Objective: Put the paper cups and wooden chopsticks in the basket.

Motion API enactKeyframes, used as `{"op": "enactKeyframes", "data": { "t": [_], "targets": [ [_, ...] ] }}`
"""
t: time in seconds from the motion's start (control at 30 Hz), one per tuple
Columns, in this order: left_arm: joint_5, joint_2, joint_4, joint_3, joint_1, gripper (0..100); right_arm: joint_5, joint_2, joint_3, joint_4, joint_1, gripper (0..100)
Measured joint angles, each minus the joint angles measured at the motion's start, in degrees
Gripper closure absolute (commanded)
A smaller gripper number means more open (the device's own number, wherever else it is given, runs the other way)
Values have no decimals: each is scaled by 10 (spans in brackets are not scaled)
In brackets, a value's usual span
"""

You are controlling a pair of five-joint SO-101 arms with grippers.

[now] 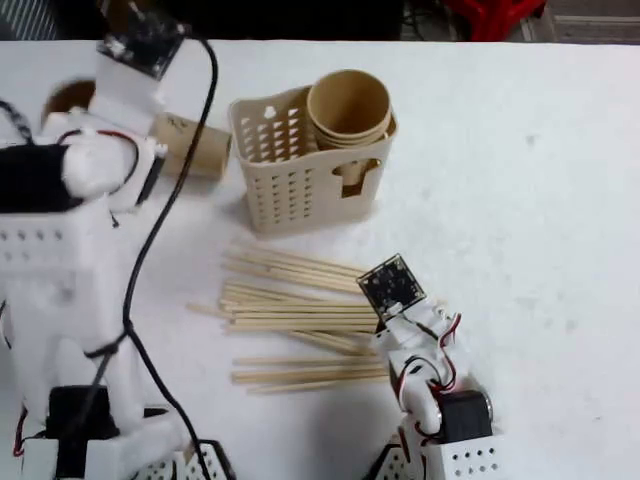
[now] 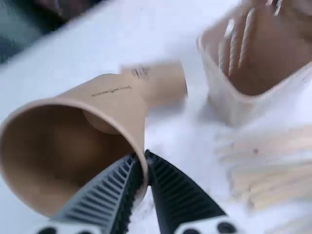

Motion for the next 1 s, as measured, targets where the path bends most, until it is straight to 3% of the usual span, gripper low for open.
{"op": "enactKeyframes", "data": {
  "t": [0.17, 0.33, 0.47, 0.83, 1.0],
  "targets": [
    [18, -1, 0, -102, 109, 980, 0, 0, 0, 0, 0, 981],
    [39, -1, -29, -116, 247, 980, 0, 0, 0, 0, -1, 981],
    [40, 21, -70, -116, 316, 980, 0, 0, 0, 0, -1, 981],
    [40, 151, -91, -116, 335, 978, 0, 0, 0, 0, -1, 981],
    [40, 156, -91, -116, 335, 876, 0, 0, 0, 0, -1, 981]
  ]
}}
